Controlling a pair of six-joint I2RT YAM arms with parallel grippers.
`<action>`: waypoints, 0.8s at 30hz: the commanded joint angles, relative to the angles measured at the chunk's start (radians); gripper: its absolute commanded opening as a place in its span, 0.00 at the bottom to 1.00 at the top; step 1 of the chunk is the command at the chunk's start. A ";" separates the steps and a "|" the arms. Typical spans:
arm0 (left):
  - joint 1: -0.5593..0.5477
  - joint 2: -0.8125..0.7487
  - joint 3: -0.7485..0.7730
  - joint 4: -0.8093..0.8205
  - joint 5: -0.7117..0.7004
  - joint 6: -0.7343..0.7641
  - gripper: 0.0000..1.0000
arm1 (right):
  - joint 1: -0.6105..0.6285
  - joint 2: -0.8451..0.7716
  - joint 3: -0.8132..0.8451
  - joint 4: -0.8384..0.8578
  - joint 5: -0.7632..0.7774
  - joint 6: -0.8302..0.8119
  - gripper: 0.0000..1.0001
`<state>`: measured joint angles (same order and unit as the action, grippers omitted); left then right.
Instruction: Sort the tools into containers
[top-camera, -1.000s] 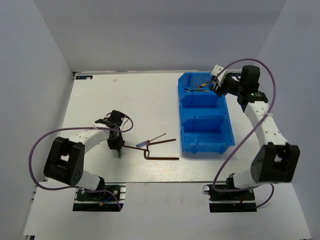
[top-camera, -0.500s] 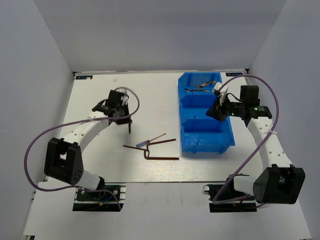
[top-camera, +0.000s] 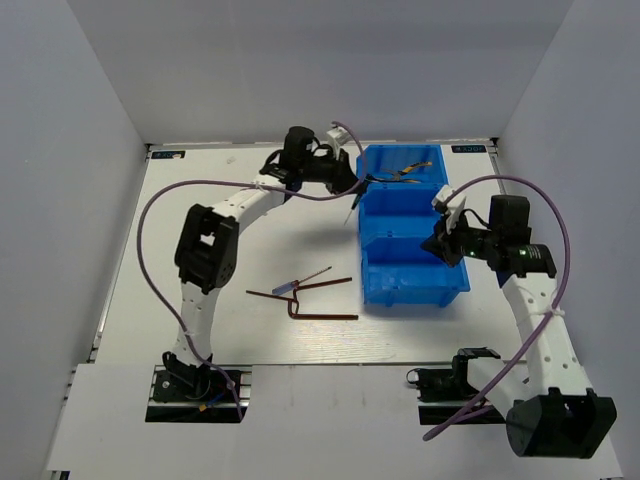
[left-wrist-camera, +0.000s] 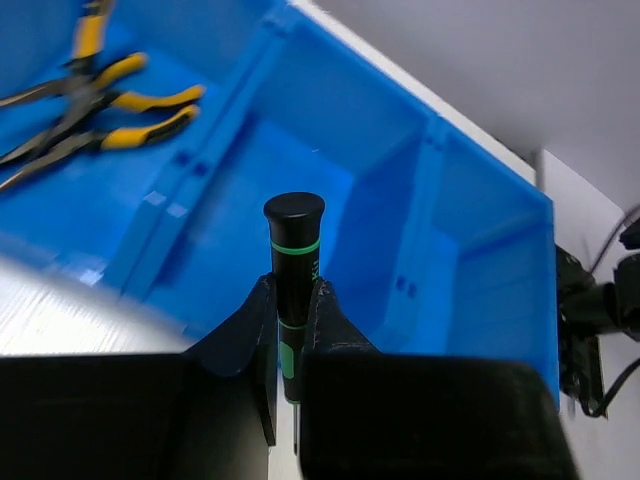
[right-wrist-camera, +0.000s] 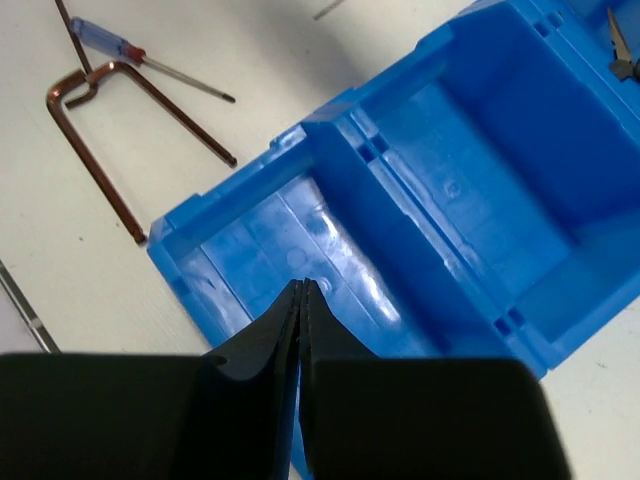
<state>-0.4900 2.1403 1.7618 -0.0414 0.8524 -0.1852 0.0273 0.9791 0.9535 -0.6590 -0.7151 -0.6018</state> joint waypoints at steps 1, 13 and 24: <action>-0.041 0.015 0.076 0.211 0.151 -0.023 0.00 | -0.004 -0.056 -0.035 -0.024 0.040 0.008 0.06; -0.144 0.207 0.269 0.177 -0.027 -0.007 0.46 | -0.004 -0.120 -0.076 -0.047 0.054 0.031 0.75; -0.116 -0.224 -0.086 0.146 -0.266 0.087 0.75 | 0.048 0.164 0.034 -0.177 -0.386 -0.383 0.65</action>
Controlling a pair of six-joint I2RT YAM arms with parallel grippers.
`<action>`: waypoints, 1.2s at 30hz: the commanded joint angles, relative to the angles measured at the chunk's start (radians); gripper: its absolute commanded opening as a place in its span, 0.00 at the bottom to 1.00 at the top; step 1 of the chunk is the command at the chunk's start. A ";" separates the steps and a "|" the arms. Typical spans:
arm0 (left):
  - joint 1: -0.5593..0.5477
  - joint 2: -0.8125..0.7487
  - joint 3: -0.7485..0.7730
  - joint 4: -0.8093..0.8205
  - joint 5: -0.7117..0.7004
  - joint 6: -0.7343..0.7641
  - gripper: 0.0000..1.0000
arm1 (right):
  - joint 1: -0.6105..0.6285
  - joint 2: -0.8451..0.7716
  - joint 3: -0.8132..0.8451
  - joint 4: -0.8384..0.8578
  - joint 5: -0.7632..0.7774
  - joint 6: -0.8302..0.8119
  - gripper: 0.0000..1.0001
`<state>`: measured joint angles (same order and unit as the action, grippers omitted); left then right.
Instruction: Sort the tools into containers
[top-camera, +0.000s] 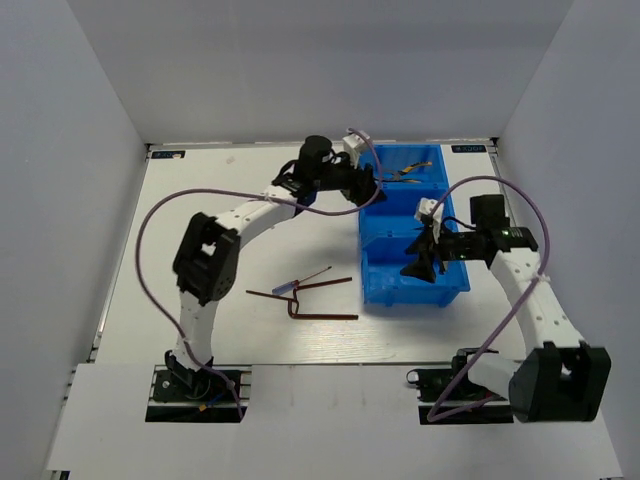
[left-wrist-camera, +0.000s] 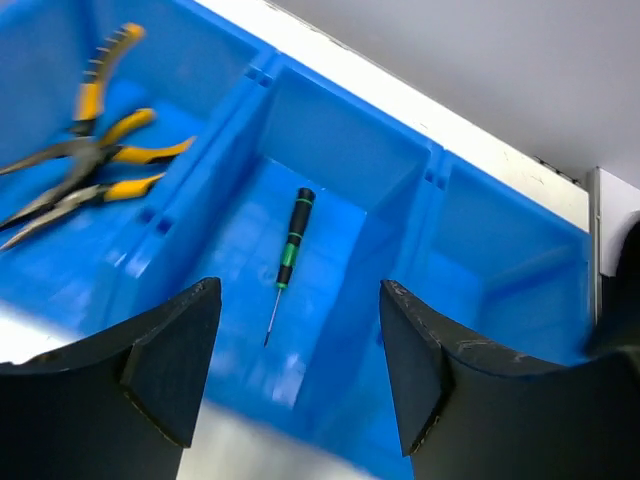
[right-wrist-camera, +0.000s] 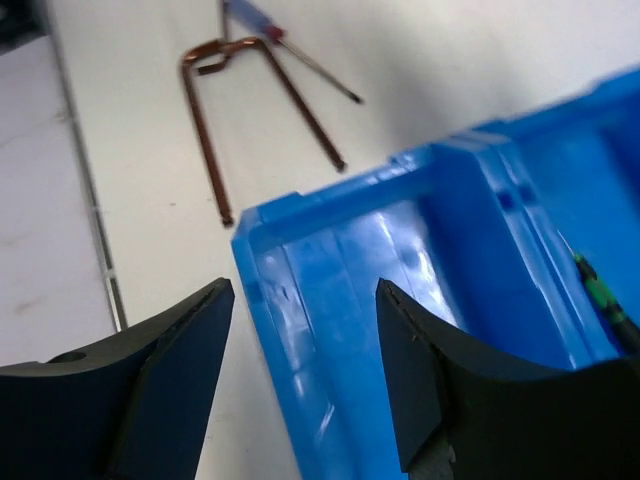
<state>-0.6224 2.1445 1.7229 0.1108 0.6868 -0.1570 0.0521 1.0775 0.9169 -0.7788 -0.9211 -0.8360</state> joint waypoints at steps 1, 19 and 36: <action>0.016 -0.273 -0.083 -0.064 -0.143 0.069 0.75 | 0.037 0.088 0.107 -0.062 -0.189 -0.159 0.65; 0.026 -1.426 -0.964 -0.809 -0.978 -0.613 0.52 | 0.635 0.814 0.539 0.166 0.227 -0.282 0.56; 0.026 -1.575 -1.003 -0.921 -0.978 -0.656 0.56 | 0.813 1.026 0.637 0.240 0.406 -0.293 0.48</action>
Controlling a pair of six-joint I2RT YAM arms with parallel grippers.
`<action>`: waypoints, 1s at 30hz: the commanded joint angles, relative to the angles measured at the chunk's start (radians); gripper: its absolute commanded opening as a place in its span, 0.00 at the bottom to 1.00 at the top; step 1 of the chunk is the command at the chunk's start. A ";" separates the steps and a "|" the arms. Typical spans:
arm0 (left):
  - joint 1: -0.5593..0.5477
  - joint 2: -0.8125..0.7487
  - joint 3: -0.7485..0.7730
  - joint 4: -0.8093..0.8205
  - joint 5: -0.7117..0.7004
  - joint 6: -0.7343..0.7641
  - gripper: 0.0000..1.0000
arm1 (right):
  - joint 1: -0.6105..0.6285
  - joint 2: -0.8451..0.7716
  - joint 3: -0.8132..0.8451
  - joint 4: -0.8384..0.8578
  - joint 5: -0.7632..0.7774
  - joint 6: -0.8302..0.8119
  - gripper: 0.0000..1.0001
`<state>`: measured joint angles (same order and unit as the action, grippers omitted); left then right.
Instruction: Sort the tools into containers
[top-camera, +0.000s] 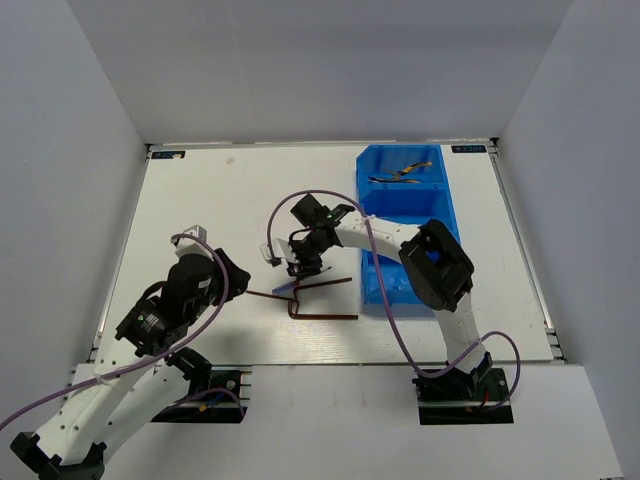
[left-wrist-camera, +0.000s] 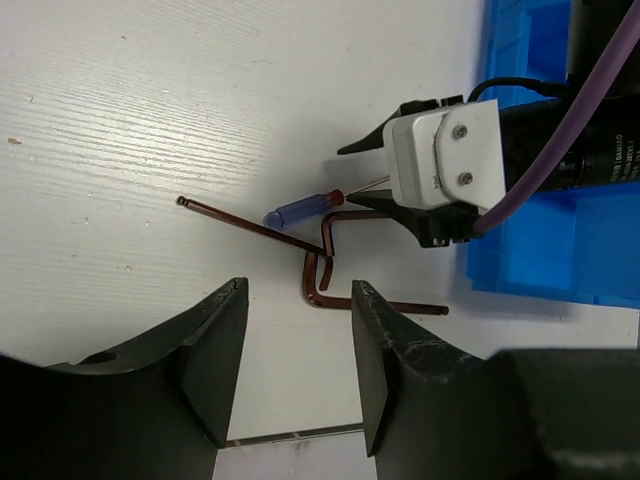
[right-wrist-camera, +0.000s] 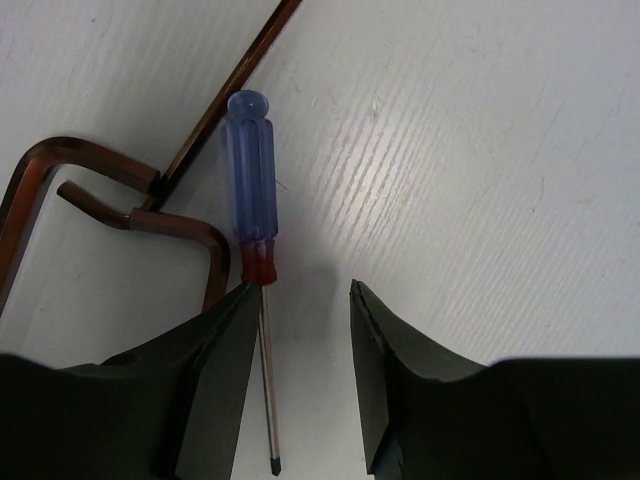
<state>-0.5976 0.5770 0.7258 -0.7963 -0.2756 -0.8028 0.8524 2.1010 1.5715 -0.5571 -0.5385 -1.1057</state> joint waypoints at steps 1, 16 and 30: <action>0.001 -0.008 -0.015 -0.004 -0.007 -0.010 0.56 | 0.017 0.008 -0.021 0.019 0.028 -0.031 0.47; 0.001 -0.040 -0.016 -0.026 -0.007 -0.010 0.56 | 0.065 0.042 -0.085 0.052 0.090 -0.065 0.44; 0.001 0.116 -0.046 -0.127 -0.034 -0.177 0.48 | 0.060 -0.073 0.073 -0.107 0.132 0.064 0.00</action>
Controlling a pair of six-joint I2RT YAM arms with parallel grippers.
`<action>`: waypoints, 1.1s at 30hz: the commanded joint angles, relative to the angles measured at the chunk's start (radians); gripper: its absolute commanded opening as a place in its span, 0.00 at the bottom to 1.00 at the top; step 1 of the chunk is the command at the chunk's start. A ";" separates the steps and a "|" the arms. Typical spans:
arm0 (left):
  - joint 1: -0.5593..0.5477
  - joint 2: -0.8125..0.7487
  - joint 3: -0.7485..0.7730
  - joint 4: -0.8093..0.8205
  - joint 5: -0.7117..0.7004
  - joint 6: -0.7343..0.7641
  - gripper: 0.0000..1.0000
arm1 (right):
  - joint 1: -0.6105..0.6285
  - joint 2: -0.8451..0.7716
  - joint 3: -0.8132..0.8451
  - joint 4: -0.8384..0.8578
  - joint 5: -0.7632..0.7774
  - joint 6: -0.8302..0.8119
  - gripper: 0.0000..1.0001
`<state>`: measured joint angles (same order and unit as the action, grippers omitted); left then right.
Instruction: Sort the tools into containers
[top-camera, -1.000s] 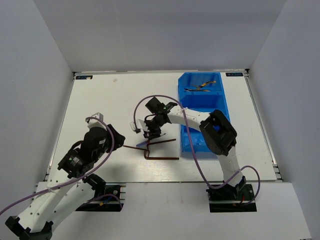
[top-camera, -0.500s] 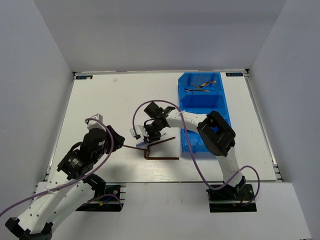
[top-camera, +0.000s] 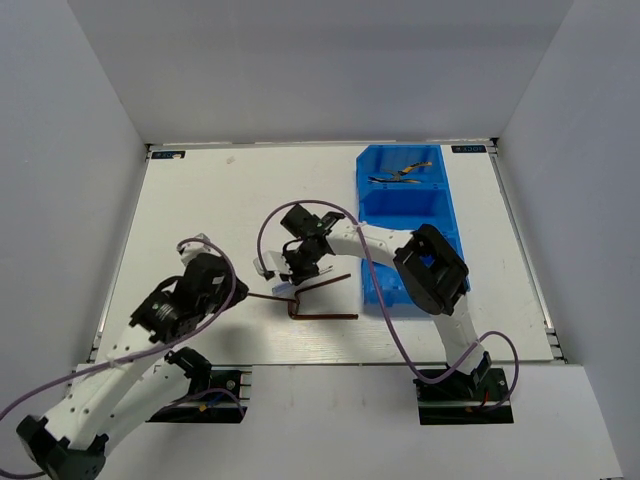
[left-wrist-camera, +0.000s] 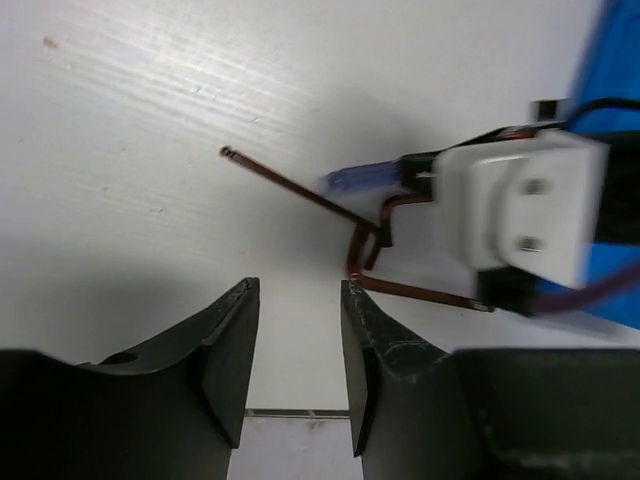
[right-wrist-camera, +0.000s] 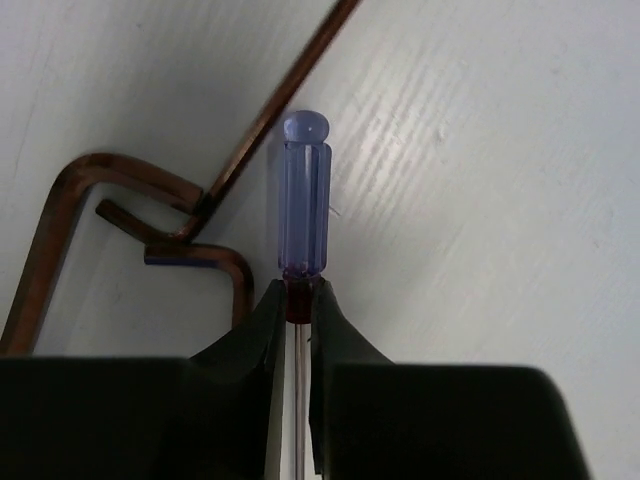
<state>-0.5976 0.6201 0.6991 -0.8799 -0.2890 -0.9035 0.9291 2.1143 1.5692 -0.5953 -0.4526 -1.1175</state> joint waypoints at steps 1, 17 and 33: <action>0.001 0.095 -0.029 -0.028 -0.021 -0.121 0.48 | -0.025 -0.129 0.080 -0.063 0.064 0.087 0.00; 0.001 0.646 0.000 0.337 0.152 -0.291 0.72 | -0.361 -0.410 0.114 -0.293 0.450 0.055 0.00; 0.001 0.906 0.132 0.224 0.133 -0.319 0.68 | -0.607 -0.393 -0.040 -0.235 0.350 0.031 0.79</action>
<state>-0.5976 1.5185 0.8207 -0.5915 -0.1410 -1.2068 0.3344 1.7145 1.5181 -0.8539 -0.0597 -1.0782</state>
